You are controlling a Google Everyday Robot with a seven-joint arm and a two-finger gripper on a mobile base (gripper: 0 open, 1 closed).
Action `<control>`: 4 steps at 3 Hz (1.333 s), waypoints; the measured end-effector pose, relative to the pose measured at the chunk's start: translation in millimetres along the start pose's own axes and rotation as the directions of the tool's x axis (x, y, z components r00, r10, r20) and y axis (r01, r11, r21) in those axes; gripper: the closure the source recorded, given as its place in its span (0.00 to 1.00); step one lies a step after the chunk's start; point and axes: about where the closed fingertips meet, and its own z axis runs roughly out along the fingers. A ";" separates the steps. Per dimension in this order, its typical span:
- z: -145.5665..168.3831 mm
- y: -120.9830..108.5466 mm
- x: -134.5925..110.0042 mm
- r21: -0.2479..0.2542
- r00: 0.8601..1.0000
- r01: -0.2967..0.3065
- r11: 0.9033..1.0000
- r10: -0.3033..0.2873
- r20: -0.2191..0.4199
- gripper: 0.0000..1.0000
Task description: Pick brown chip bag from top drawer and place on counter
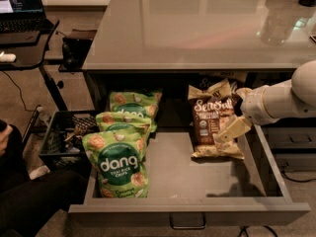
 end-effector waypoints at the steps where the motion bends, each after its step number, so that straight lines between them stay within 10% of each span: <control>1: 21.7 -18.4 4.5 0.039 0.999 -0.037 0.999 0.038 -0.006 0.00; 4: 74.2 -30.6 33.3 0.102 0.981 -0.187 0.977 0.192 -0.041 0.00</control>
Offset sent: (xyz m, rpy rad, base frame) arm 0.0571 -0.0154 -0.0589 0.0165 0.0264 -0.2370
